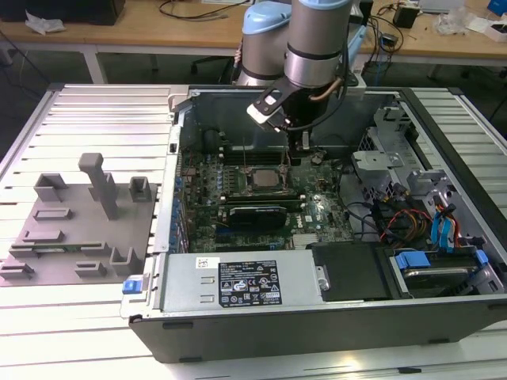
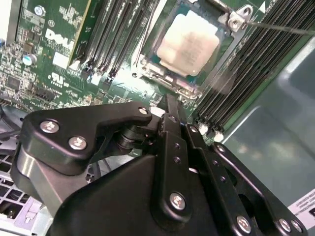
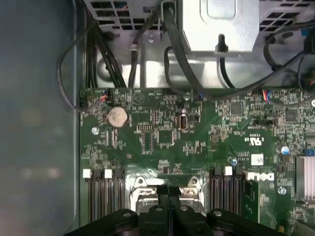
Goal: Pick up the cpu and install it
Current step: 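Close the cpu cover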
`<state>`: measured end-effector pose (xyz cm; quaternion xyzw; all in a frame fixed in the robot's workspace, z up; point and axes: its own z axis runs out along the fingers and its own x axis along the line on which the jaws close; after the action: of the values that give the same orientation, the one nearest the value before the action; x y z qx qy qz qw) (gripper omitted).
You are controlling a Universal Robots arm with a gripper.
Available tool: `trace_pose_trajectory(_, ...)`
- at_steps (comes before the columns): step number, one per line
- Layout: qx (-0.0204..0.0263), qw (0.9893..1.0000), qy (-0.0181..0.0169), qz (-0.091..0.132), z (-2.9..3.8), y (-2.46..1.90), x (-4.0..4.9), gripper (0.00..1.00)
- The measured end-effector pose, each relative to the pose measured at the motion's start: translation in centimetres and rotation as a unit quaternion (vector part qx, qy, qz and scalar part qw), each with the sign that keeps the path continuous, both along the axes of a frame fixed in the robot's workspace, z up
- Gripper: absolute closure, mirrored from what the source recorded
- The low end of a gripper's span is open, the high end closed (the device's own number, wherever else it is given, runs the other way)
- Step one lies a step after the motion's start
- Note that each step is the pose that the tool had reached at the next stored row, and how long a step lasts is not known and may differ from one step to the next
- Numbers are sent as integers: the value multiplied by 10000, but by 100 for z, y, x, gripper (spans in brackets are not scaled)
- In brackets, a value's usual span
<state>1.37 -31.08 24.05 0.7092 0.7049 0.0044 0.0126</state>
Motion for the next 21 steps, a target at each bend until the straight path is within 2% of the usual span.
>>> trace_pose_trajectory(1,0,10000,0,1,0,0,-5,89)
trace_pose_trajectory(2,1,10000,18,0,-2,1,-5,89)
trace_pose_trajectory(3,-1,9998,179,0,-4,0,-4,89)
trace_pose_trajectory(6,0,9998,180,1,-7,1,-20,89)
trace_pose_trajectory(9,1,9999,173,0,-37,0,-138,89)
trace_pose_trajectory(16,0,9998,173,1,-110,-26,-237,89)
trace_pose_trajectory(18,0,9998,173,0,-129,-26,-307,89)
trace_pose_trajectory(21,0,9998,173,1,-131,-26,-312,89)
